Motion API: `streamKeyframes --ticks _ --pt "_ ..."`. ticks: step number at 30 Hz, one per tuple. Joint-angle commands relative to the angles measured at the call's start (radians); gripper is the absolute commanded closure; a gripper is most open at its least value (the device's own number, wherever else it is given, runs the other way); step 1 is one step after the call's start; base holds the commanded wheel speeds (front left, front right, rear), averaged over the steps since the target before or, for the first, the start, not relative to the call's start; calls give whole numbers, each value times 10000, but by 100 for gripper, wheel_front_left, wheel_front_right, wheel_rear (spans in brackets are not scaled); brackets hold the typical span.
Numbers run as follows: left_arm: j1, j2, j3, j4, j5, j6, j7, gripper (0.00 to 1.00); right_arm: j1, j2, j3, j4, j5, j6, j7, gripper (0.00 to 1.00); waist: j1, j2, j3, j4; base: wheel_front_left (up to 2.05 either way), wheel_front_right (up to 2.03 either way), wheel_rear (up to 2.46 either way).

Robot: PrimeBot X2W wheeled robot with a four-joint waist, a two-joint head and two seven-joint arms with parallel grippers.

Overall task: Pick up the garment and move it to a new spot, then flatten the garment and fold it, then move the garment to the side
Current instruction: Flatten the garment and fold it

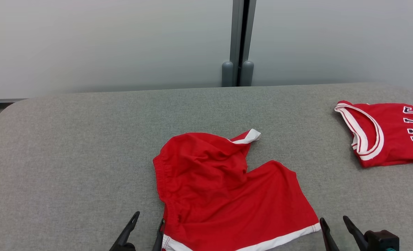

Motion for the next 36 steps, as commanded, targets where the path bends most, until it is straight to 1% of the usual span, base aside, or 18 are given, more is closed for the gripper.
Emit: streamKeyframes --ticks 1,4,11,20,28,29,30,31,32,36 --pt "57 98 -153 104 24 -67 -43 0 -192 -37 37 165 46 2 -58 0 0 0 18 12 0 0 0" --pt "34 245 -665 455 -55 -172 -39 0 -344 -64 189 621 119 2 -97 0 0 0 77 15 0 0 0" --pt "-410 531 -1575 1386 -348 -242 4 0 -911 -248 703 1595 393 2 -210 0 0 0 193 -73 0 0 0" --pt "-1159 675 -2788 2253 -1080 -237 -2 0 -1649 -284 1617 2806 851 2 -269 0 0 0 298 -69 0 0 0" --pt "-1631 790 -3507 2740 -1530 -238 3 0 -2142 -167 2181 3360 1249 3 -250 0 0 0 441 -57 0 0 0" --pt "-1661 807 -3600 2792 -1572 -238 10 21 -2174 -133 2262 3441 1332 3 -247 0 0 0 454 -55 0 0 0" --pt "-1691 832 -3670 2838 -1639 -238 13 72 -2224 -115 2320 3489 1415 3 -246 58 0 0 465 -60 0 0 0" --pt "-1739 853 -3726 2871 -1687 -238 11 94 -2269 -105 2439 3560 1484 3 -245 100 0 0 472 -60 0 0 0" --pt "-1778 860 -3767 2905 -1730 -238 7 100 -2305 -106 2541 3588 1569 3 -244 100 0 0 474 -57 0 0 0" --pt "-1737 809 -3814 2734 -2126 -239 -21 100 -2257 -196 2711 3286 1752 3 -251 100 0 0 425 7 0 0 0"
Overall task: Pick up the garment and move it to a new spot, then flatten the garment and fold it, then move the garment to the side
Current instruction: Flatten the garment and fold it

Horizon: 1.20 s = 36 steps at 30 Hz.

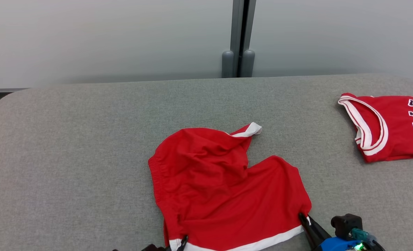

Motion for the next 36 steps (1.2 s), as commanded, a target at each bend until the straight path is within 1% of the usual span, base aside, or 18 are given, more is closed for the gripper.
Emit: streamKeyframes --ticks 1,5,10,11,13,14,17,18,20,24,27,31,36 --pt "-40 -12 70 -252 -225 -13 -61 100 148 -58 51 -281 90 5 17 100 0 -3 -19 42 0 0 0" --pt "17 -10 232 -1113 -610 -13 -73 100 547 -191 -98 -1389 113 5 14 100 0 -3 4 68 0 0 0" --pt "-9 160 596 -2859 -685 -12 -68 100 674 -367 -344 -3231 -5 4 13 100 0 -3 192 -118 0 0 0" --pt "-9 160 596 -2859 -685 -12 -68 100 674 -367 -344 -3231 -5 4 13 100 0 -3 192 -118 0 0 0" --pt "-246 202 740 -3468 -645 -10 -69 100 454 -377 -457 -3852 15 5 11 100 0 -3 307 -202 0 0 0" --pt "-604 256 940 -3933 -632 -10 -68 100 92 -452 -502 -4294 24 4 13 100 0 -3 433 -275 0 0 0" --pt "-1366 289 1208 -4222 -699 -10 -70 100 -686 -569 -445 -4552 67 5 13 100 0 -3 650 -370 0 0 0" --pt "-2111 247 1386 -4263 -745 -10 -71 100 -1430 -579 -444 -4629 137 5 13 100 0 -3 844 -404 0 0 0" --pt "-2995 270 1501 -4114 -757 -10 -71 100 -2239 -604 -461 -4571 256 5 11 100 0 -3 1094 -428 0 0 0" --pt "-4951 348 1595 -3564 -990 -11 -71 100 -4194 -713 -287 -3971 381 4 12 100 0 -3 1727 -506 0 0 0" --pt "-6645 462 1651 -2973 -1265 -11 -61 100 -5832 -781 -119 -3211 675 4 13 100 0 -3 2298 -564 0 0 0" --pt "-8815 397 1700 -2086 -1645 -11 -64 100 -8021 -905 189 -2148 842 5 17 100 0 -3 3034 -613 0 0 0" --pt "-11310 248 1593 -1204 -1765 -11 -67 100 -10391 -880 205 -969 1403 5 6 100 0 -3 3721 -700 0 0 0"
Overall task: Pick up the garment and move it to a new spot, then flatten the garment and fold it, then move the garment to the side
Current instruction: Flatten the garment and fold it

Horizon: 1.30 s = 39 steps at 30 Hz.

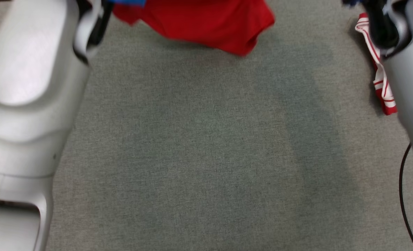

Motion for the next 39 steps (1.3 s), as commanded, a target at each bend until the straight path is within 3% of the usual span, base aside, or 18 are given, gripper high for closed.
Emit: streamKeyframes --ticks 1,8,15,25,39 --pt "-512 -68 4 117 -52 -7 -37 100 -540 -1 -63 171 149 3 -22 100 -5 -4 232 94 0 0 0" --pt "-2145 -174 188 413 11 -7 -40 100 -2156 170 -179 643 573 3 -24 100 -5 -4 655 -12 0 0 0" --pt "-1174 0 39 199 106 -7 -39 100 -1375 251 -26 708 703 3 -24 100 -5 -4 670 39 0 0 0" --pt "2922 -297 429 -697 413 -7 -41 100 1916 426 70 38 725 3 -26 100 -5 -4 75 94 0 0 0" --pt "8441 -637 428 -1968 644 -7 -42 100 7187 -217 693 -1518 1012 3 -25 100 -5 -4 -1681 143 0 0 0"
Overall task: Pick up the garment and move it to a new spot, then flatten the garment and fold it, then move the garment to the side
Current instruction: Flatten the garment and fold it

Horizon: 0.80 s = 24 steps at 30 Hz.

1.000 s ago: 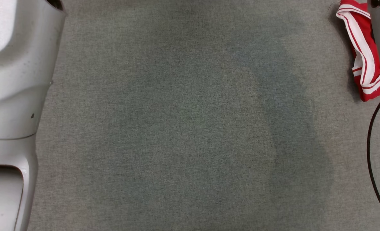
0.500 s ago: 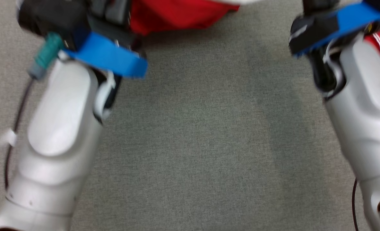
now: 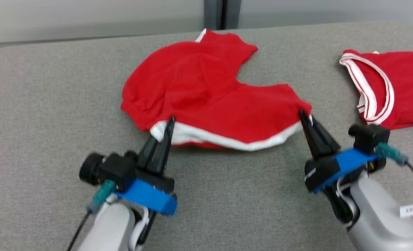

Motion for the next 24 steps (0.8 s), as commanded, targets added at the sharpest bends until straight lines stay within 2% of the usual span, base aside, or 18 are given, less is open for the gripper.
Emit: streamKeyframes --ticks 1,10,15,24 --pt "521 -4 -17 -114 -34 -7 -42 100 581 -77 54 -114 117 5 -25 100 3 2 -316 -107 0 0 0" --pt "2736 -17 141 -443 171 -8 -42 100 3015 -306 -28 -841 359 5 -25 100 3 2 -1180 28 0 0 0" --pt "3657 154 299 -754 228 -8 -42 100 4322 -142 -295 -1336 409 5 -25 100 3 2 -1421 87 0 0 0" --pt "4419 407 -71 -1340 53 -8 -42 100 6119 247 -1257 -2498 153 5 87 100 3 2 -1569 341 0 0 0"
